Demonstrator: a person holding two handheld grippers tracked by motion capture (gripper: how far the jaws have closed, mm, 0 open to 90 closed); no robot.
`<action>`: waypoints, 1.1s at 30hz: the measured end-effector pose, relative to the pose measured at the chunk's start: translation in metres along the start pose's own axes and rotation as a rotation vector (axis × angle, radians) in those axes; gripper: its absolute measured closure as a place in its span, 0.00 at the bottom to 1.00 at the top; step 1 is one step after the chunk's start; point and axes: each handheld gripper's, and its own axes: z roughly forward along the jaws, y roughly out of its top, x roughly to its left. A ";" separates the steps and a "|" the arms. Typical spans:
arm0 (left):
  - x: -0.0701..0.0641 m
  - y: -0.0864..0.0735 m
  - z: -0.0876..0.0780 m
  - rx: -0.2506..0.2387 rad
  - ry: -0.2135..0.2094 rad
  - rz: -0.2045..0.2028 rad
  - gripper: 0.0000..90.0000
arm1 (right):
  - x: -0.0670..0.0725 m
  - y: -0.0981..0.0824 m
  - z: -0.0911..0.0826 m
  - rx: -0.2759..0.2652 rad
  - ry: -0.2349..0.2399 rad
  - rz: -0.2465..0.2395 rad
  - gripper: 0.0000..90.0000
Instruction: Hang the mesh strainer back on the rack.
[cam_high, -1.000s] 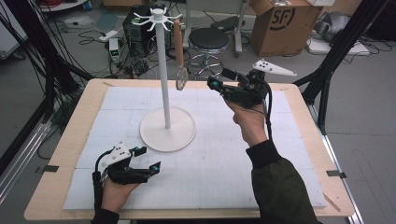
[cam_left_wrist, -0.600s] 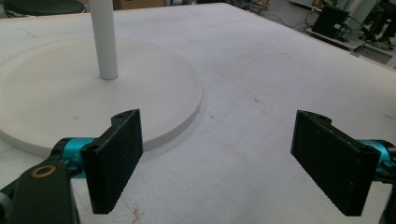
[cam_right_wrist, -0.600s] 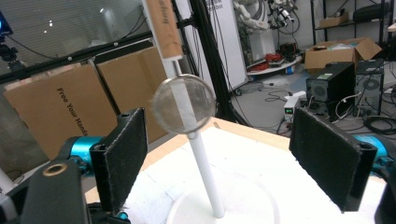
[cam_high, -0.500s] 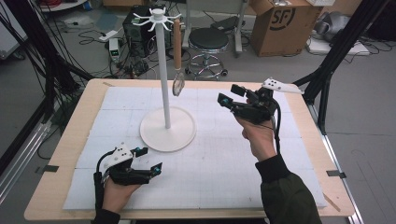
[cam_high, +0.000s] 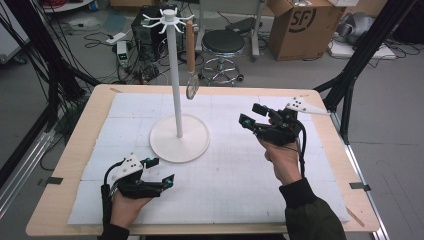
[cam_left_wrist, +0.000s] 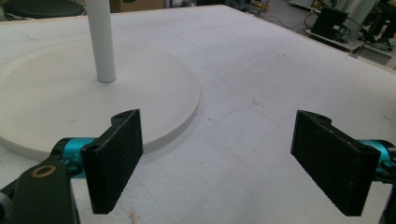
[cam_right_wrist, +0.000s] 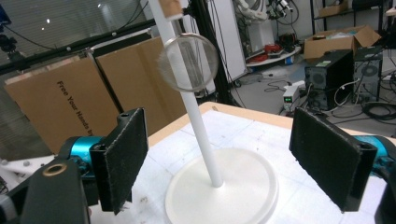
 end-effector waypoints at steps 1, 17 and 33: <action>0.000 0.000 0.000 -0.003 -0.004 0.000 0.19 | -0.001 -0.002 -0.001 0.002 0.000 -0.004 0.21; 0.000 0.000 -0.001 -0.024 -0.024 -0.011 0.19 | -0.009 -0.037 -0.032 0.101 -0.059 -0.055 0.19; -0.006 0.000 -0.001 -0.051 -0.062 -0.008 0.19 | -0.019 -0.085 -0.061 0.173 -0.143 -0.105 0.19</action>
